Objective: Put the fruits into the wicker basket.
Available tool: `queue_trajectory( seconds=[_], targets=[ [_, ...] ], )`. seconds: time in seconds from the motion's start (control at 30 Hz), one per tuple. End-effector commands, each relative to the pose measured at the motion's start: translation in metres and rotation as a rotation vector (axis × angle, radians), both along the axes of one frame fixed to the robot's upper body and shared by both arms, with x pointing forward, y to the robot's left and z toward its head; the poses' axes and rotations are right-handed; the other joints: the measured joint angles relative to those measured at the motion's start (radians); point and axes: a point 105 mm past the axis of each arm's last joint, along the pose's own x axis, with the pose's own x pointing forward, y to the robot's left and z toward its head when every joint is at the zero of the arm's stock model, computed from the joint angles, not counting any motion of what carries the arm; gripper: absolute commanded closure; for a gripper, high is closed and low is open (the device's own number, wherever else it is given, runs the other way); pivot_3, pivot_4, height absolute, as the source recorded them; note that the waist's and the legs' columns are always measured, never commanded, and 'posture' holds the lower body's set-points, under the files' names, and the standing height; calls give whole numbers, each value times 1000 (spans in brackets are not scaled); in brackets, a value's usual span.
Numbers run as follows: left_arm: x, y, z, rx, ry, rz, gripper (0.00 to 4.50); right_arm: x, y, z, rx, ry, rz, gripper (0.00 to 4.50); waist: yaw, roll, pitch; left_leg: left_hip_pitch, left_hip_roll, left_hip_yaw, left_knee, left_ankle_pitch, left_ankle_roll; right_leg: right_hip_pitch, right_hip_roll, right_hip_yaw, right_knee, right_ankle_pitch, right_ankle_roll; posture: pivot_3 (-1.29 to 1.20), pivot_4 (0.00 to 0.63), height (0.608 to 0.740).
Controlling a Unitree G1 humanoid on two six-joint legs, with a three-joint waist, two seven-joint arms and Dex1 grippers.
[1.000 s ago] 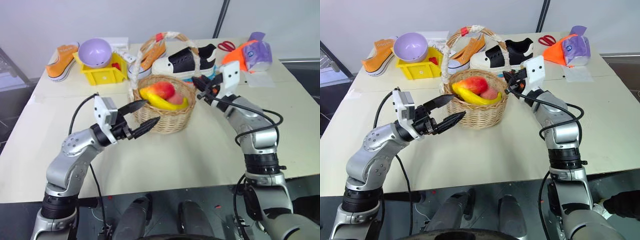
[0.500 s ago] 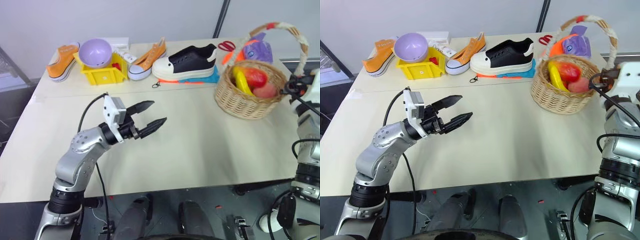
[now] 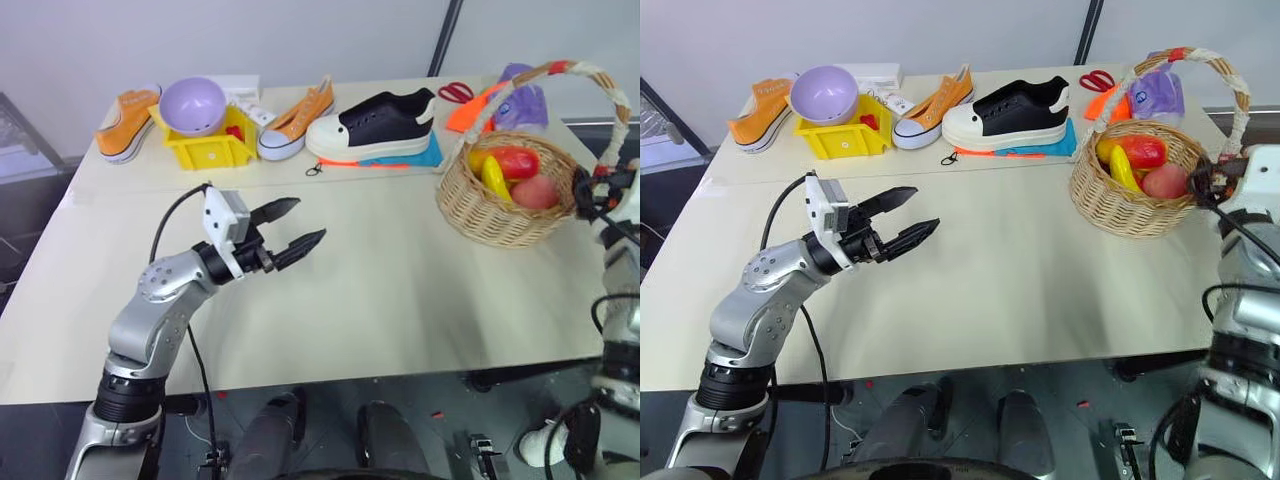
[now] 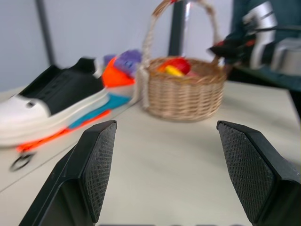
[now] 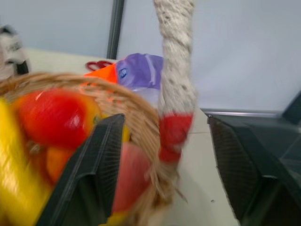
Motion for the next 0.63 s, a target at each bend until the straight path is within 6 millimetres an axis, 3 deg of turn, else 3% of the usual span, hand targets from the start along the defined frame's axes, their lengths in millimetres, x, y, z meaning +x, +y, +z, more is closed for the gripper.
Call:
queue_trajectory(
  seconds=[0.03, 0.17, 0.23, 0.33, 0.47, 0.63],
  targets=[
    [7, 30, -7, 53, 8, 124, 825, -24, 20, 14, -9, -52, 140, 1531, 0, 0, 0, 0, 0, 0, 0, 0, 0, 0, 0, 0, 0, 0, 0, 0, 150, 740],
    [15, 80, -35, 113, 75, 319, 825, -40, 75, -2, -37, 10, 447, 1531, -13, 1, 0, 1, 1, 0, 0, 0, 0, 1, 0, 1, 0, -2, -3, 0, 150, 740],
    [13, 102, -46, 128, 96, 395, 825, -44, 114, -18, -56, 100, 632, 1531, -15, 2, 0, 1, 1, 0, 0, -1, -1, 0, 0, 1, 0, -2, -4, 0, 150, 740],
    [9, 118, -57, 142, 114, 454, 825, -45, 146, -37, -51, 183, 775, 1531, -9, 2, 0, 1, 1, -1, 0, -2, -3, -1, 0, 1, -1, -2, -4, 0, 150, 740],
    [2, 125, -66, 158, 125, 486, 825, -38, 170, -53, -22, 221, 848, 1531, 4, 1, 0, 0, 0, -1, 0, -3, -2, -2, -2, 0, -4, -2, -4, 0, 150, 740],
    [-4, 125, -68, 146, 131, 488, 825, -32, 176, -61, 1, 235, 875, 1531, 17, 1, 0, 0, 0, -1, 0, -3, -2, -2, -2, 0, -5, -2, -4, 0, 150, 740]
  ],
)
